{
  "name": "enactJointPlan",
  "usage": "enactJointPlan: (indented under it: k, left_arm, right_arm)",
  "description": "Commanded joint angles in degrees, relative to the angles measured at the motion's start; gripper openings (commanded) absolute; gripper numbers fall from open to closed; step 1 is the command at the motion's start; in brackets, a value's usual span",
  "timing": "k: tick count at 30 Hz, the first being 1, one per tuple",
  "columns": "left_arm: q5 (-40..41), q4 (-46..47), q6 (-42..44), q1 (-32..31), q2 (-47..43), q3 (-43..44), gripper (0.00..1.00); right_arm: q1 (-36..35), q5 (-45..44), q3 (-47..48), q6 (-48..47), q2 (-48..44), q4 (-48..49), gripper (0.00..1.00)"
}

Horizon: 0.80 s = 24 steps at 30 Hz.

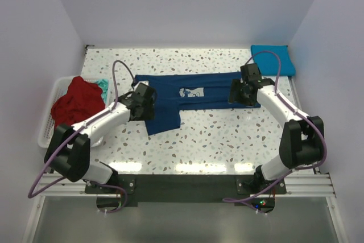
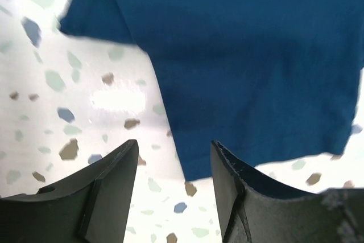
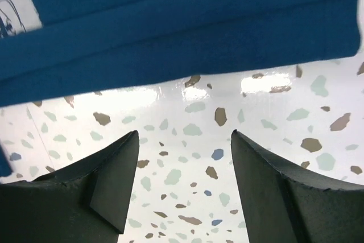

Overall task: Fold and stack the t-shirts
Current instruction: Fold the tshirt

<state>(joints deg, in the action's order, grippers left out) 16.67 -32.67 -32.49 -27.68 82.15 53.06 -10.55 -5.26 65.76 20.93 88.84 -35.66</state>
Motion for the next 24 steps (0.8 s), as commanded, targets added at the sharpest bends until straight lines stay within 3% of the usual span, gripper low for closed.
enactJointPlan:
  k: [1, 7, 17, 20, 23, 24]
  left_arm:
    - [-0.23, 0.41, -1.79, -3.15, -0.33, -2.25, 0.57]
    - [-1.02, 3.82, -3.54, -6.24, 2.75, -2.69, 0.54]
    - [-2.43, 7.53, -4.95, -10.02, 10.30, -1.99, 0.53]
    - [-2.52, 6.39, -5.74, -10.37, 11.89, -2.17, 0.48]
    - [-2.34, 6.12, -6.35, -10.46, 11.72, -3.05, 0.35]
    - [-2.17, 6.21, -6.36, -10.46, 11.46, -3.22, 0.25]
  right_arm:
    - [-1.23, 2.43, -3.00, -0.28, -2.79, 3.23, 0.69]
    - [-3.07, 4.55, -6.08, -0.10, -3.32, 3.93, 0.75]
    - [-3.60, 5.08, -10.90, -0.45, -5.43, 4.72, 0.76]
    - [-3.60, 6.49, -11.96, -0.71, -6.04, 5.07, 0.76]
    - [-3.69, 6.66, -12.84, -0.89, -6.31, 5.25, 0.76]
    - [-3.52, 6.66, -13.02, -0.98, -6.40, 5.34, 0.76]
